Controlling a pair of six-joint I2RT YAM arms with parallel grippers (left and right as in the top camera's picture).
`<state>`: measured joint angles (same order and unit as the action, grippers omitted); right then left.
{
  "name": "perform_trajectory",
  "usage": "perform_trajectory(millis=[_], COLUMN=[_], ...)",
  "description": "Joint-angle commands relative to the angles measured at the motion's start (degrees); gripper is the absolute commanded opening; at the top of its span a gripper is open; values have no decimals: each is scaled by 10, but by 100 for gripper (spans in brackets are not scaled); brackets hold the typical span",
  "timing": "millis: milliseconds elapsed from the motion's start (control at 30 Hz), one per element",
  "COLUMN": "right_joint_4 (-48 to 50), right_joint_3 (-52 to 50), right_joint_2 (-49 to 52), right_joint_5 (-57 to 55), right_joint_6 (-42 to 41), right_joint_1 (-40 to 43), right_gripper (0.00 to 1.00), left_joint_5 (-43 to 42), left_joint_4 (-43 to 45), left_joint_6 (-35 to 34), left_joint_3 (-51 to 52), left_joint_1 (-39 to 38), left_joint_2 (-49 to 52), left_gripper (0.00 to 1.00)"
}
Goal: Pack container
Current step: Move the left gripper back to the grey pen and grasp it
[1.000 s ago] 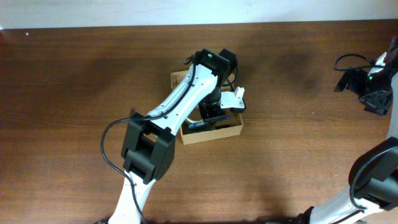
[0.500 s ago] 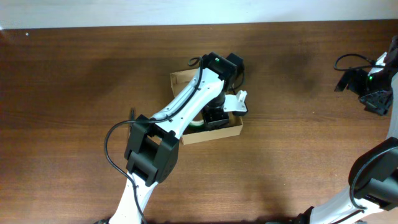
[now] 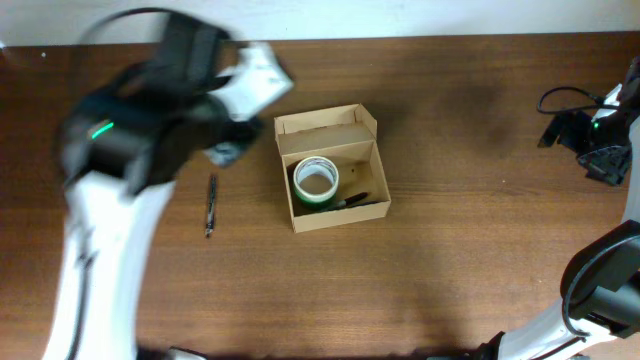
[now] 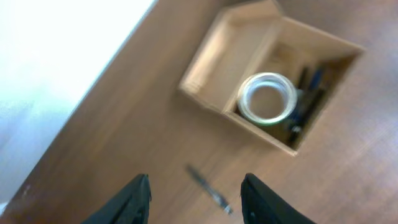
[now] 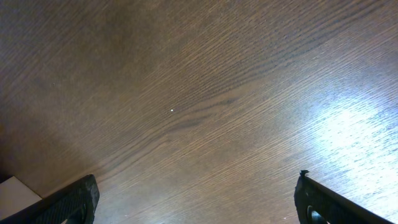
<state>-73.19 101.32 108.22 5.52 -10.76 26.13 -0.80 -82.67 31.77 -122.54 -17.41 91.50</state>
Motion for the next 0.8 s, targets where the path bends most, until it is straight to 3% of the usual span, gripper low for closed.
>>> perform_trajectory(millis=[0, 133, 300, 767], right_joint_4=[2, 2, 2, 2], right_joint_3=[-2, -2, -2, -2], right_joint_2=[2, 2, 2, 2], right_joint_5=[1, 1, 1, 1], right_joint_6=[-7, -7, -7, -7], right_joint_1=[1, 1, 1, 1], right_gripper=[99, 99, 99, 99], left_joint_5=[-19, -20, -44, -44], left_joint_4=[67, 148, 229, 315], left_joint_6=[-61, -177, -189, -172], left_joint_3=[152, 356, 482, 499], left_joint_1=[108, 202, 216, 216], left_joint_2=[-35, -19, 29, 172], left_gripper=[48, 50, 50, 49])
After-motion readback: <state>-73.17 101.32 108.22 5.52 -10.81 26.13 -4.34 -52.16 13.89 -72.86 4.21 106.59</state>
